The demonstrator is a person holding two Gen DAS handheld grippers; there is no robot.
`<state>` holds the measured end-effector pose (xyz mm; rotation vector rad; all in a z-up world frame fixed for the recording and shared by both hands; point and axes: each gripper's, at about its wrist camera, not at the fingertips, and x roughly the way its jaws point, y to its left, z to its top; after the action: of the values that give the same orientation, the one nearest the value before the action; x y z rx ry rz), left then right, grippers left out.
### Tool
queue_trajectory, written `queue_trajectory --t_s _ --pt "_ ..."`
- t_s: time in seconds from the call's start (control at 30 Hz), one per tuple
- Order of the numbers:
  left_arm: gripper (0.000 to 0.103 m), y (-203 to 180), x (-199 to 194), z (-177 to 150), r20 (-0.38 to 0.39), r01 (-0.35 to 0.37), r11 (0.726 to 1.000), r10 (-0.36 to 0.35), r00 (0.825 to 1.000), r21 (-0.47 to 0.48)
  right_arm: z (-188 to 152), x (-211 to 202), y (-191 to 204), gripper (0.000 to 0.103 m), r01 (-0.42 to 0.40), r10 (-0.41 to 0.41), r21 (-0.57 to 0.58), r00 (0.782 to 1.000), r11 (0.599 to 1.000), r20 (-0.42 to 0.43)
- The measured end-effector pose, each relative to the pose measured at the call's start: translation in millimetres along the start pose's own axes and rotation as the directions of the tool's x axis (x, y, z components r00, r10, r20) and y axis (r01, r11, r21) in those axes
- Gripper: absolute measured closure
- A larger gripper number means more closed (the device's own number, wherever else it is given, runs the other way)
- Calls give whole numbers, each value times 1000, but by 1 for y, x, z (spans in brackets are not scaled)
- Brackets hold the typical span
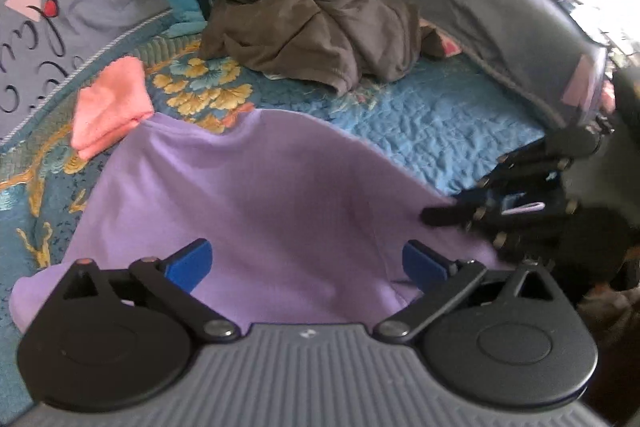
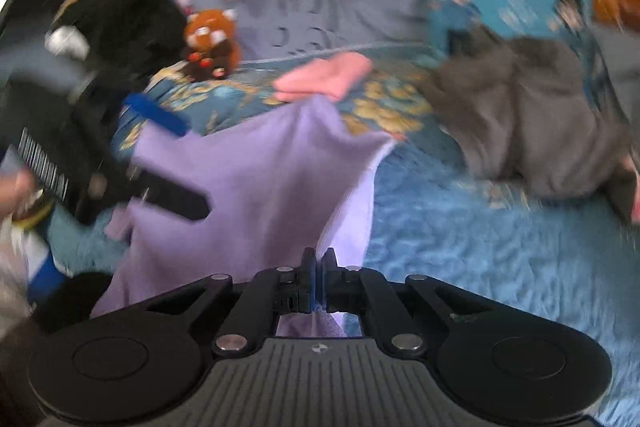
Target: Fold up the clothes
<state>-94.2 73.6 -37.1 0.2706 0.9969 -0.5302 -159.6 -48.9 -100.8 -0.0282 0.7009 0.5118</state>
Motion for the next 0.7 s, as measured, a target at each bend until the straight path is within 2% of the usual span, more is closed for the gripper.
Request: queue_trajectory --t_s 0.17,0.23,0.4,0.6,0.63,0.7 --pt "1 15 10 11 -55 107 991 -112 992 -80 -7 -7 27 100 22 -14 -119 998 993 66" --pt "1 14 20 14 -74 119 988 -126 989 -95 -13 -8 31 100 33 -21 -146 996 989 81" --pt "1 8 30 21 -46 202 967 -212 976 -157 -18 -12 42 100 49 -28 -192 994 980 109" --pt "2 -4 58 23 -86 188 952 -215 973 -242 -22 -17 57 100 -1 35 -258 991 966 129" --pt "9 -5 64 23 -94 184 947 -215 972 -262 -22 -17 60 100 -11 48 -278 991 961 127" --pt "31 -5 75 24 -112 170 938 -212 971 -301 -23 -17 65 100 -23 65 -309 990 951 126"
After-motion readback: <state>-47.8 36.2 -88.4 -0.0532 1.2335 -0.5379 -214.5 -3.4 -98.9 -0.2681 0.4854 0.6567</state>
